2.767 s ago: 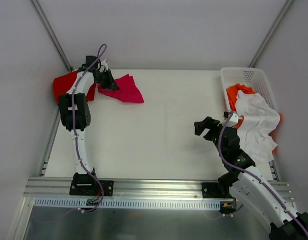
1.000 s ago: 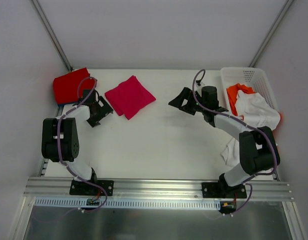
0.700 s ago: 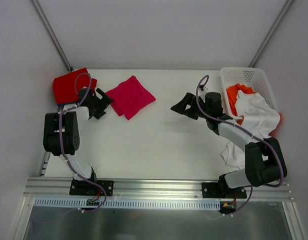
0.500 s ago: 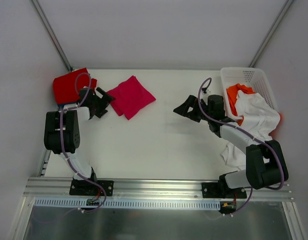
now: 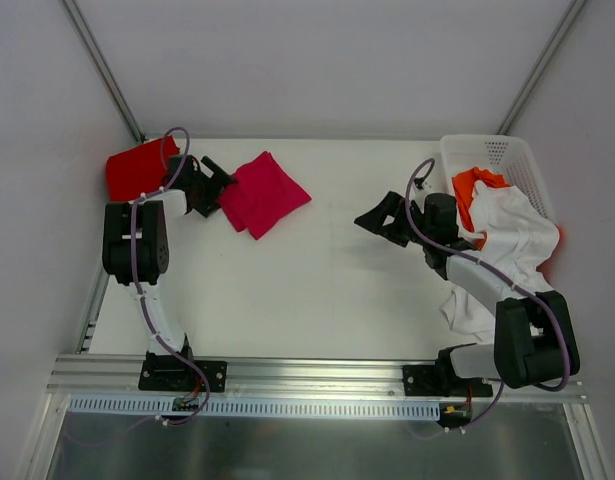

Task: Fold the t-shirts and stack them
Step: Neatly place the folded tshirt to the corner

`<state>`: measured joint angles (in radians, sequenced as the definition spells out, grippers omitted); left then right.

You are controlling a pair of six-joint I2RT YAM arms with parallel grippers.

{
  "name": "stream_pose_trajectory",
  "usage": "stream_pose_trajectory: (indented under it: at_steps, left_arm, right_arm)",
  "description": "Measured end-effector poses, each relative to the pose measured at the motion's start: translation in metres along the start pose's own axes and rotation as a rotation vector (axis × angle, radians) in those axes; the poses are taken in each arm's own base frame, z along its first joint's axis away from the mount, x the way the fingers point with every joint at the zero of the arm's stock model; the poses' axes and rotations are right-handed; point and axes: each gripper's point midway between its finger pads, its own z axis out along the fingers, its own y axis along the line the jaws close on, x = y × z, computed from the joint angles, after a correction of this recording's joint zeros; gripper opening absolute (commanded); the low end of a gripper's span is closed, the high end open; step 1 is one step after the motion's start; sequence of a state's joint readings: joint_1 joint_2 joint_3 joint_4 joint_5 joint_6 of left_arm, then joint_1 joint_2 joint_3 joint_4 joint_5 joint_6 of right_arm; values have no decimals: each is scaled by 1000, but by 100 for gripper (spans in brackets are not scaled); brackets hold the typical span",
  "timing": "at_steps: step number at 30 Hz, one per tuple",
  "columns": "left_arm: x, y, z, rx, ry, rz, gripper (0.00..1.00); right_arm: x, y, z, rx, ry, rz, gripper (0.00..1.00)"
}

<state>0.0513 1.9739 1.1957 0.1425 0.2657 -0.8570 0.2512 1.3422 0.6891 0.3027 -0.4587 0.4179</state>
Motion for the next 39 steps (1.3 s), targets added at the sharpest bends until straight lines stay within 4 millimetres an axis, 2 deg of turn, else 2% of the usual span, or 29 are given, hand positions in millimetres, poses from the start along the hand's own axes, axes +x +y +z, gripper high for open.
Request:
stream_pose_trajectory:
  at_steps: [2,6,9,10,11,12,15,23,28,32,34,37,39]
  left_arm:
    - [1,-8,8,11,6,9,98]
    - [11,-24,21,27,25,18,88]
    - [20,-34,30,39,41,26,72]
    - [24,-36,33,42,47,23,63]
    - [27,-37,35,43,52,18,44]
    - [31,-37,37,42,58,15,31]
    - [41,-28,46,19,89,1,0]
    - [32,-40,54,28,103,59,0]
    - [11,-59,68,27,106,192,0]
    - [-25,-90,81,51,79,359,0]
    - [-43,-103,78,67,52,432,0]
    - [-63,-104,65,59,30,497,0]
    - [-75,-97,59,45,21,508,0]
  right_arm:
    - [-3,-5,-4,6,-10,8,99]
    - [-10,-13,-13,13,-37,24,99]
    - [-15,-18,-18,16,-51,34,99]
    - [-17,-19,-19,17,-55,37,100]
    - [-17,-21,-21,18,-56,41,99]
    - [-18,-23,-22,19,-58,44,99]
    - [-19,-27,-24,24,-60,53,99]
    - [-19,-26,-25,14,-56,65,99]
    - [-15,-28,-25,5,-51,81,99]
    - [-6,-31,-26,-3,-38,104,99]
    - [-2,-31,-26,-9,-33,114,99]
    - [1,-29,-27,-25,-27,127,99]
    - [0,-26,-27,-42,-29,130,100]
